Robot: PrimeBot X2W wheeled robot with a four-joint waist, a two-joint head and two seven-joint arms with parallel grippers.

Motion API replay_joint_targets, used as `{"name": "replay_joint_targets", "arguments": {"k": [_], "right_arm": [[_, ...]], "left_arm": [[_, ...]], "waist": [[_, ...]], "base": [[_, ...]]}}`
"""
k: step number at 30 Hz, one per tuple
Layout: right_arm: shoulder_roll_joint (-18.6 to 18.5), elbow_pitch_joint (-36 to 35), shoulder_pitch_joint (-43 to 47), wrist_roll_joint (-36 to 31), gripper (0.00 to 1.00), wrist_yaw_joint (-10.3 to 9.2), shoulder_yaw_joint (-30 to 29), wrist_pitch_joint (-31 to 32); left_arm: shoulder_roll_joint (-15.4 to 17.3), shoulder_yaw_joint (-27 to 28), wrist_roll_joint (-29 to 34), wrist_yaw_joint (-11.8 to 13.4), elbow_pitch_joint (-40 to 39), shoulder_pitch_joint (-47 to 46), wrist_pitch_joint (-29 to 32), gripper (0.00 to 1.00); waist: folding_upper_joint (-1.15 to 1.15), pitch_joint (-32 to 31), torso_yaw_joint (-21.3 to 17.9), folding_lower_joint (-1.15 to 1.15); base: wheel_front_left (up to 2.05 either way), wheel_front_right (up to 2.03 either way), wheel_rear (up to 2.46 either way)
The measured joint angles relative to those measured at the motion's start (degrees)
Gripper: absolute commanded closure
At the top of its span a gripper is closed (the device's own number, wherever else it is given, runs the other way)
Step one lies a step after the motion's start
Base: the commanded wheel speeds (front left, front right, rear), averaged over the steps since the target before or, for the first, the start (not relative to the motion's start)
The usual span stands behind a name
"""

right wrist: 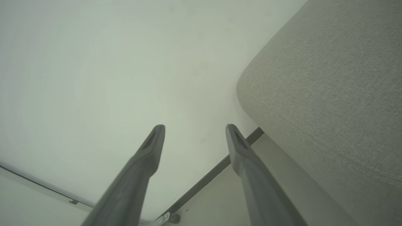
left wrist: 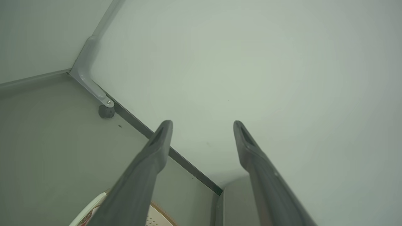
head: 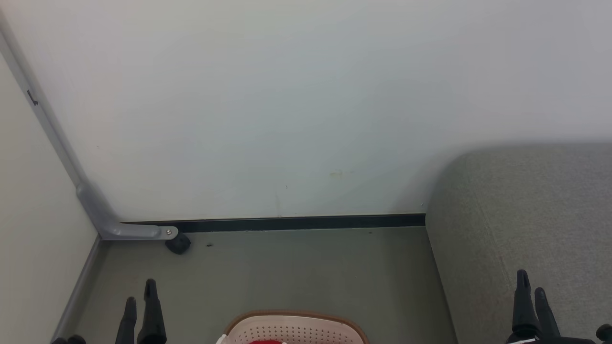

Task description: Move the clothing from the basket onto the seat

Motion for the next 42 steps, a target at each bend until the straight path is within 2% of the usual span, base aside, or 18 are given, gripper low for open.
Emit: {"name": "replay_joint_targets", "arguments": {"k": [7, 15, 24, 29, 36, 42], "right_arm": [[-0.14, -0.93, -0.01, -7.42, 0.00, -0.48, 1.41, -1.57], [-2.35, -0.85, 0.00, -18.48, 0.00, -0.51, 4.93, -3.09], [-3.46, -0.02, 0.10, -28.18, 0.00, -0.93, 7.35, -5.09], [-3.53, 0.89, 1.09, -32.45, 0.00, -0.94, 8.51, -6.11], [-3.55, 3.58, 2.18, -37.41, 0.00, -0.99, 10.31, -7.58], [-3.47, 7.00, 2.44, -37.75, 0.00, -0.99, 10.40, -7.59]], "left_arm": [[0.12, -1.70, 10.17, 1.16, -0.59, 1.10, -1.42, 0.00], [0.18, -4.85, 23.73, 2.21, -0.32, 1.13, -2.98, 0.00], [0.43, -6.82, 34.76, 3.36, 1.33, 1.79, -5.00, 0.00], [0.52, -8.00, 38.62, 4.21, 2.56, 2.26, -6.00, 0.00], [0.77, -9.95, 40.01, 4.74, 5.01, 2.45, -7.48, 0.00], [0.79, -10.82, 38.85, 4.46, 8.34, 2.51, -7.49, 0.00]], "waist": [[0.00, -0.21, -0.09, 0.00], [0.00, -0.60, -0.18, 0.00], [0.00, -1.33, -0.11, 0.00], [0.00, -1.68, 0.07, 0.00], [0.00, -2.00, 0.04, 0.00], [0.00, -1.86, -0.25, 0.00]], "base": [[0.00, 0.00, 0.00], [0.00, 0.00, 0.00], [0.00, 0.00, 0.00], [0.00, 0.00, 0.00], [0.00, 0.00, 0.00], [0.00, 0.00, 0.00]]}}
